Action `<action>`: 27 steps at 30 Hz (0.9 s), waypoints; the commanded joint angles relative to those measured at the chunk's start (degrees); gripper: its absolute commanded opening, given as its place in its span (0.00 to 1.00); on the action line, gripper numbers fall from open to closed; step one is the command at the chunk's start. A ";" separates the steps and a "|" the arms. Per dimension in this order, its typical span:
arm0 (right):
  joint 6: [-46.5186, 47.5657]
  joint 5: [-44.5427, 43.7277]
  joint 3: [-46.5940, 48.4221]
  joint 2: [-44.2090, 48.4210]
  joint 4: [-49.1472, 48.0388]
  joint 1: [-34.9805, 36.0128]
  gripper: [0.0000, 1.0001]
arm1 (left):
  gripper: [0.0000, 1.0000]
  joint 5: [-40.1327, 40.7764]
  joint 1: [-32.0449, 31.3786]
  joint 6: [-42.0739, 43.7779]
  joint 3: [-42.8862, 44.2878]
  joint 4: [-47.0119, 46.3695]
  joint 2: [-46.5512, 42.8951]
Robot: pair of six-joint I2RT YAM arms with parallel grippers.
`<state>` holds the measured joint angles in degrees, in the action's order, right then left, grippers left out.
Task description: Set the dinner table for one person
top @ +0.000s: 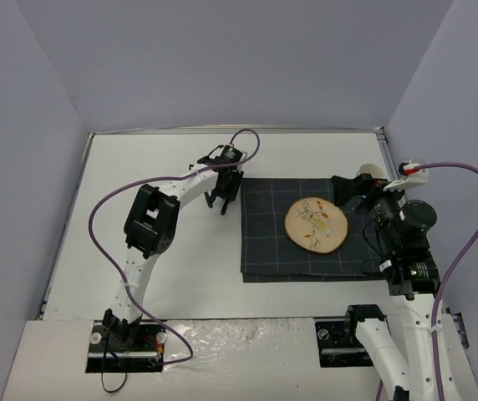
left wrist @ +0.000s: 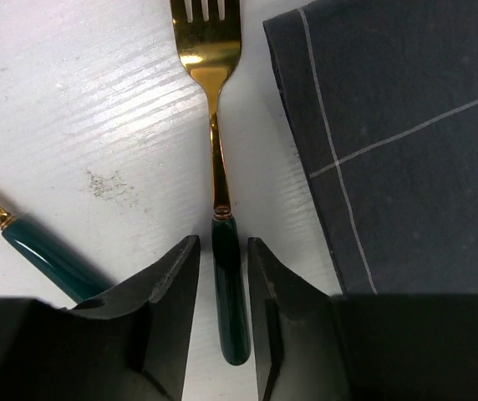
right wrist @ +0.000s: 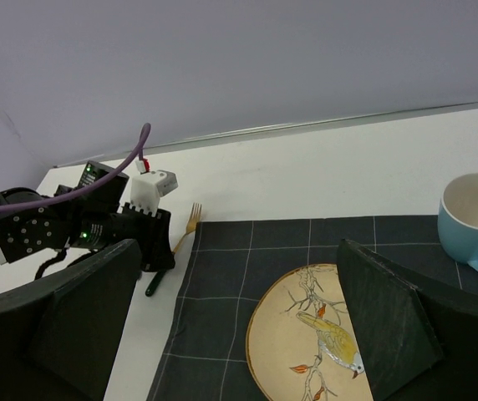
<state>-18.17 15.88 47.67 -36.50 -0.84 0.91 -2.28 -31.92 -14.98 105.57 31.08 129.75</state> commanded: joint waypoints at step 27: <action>0.24 0.16 -2.93 6.04 -0.89 1.44 1.00 | 0.00 7.45 -17.83 -35.27 -6.84 -1.02 -15.05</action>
<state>-18.13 15.89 45.29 -31.77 1.01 1.34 3.19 -48.52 -41.99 95.31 30.04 112.24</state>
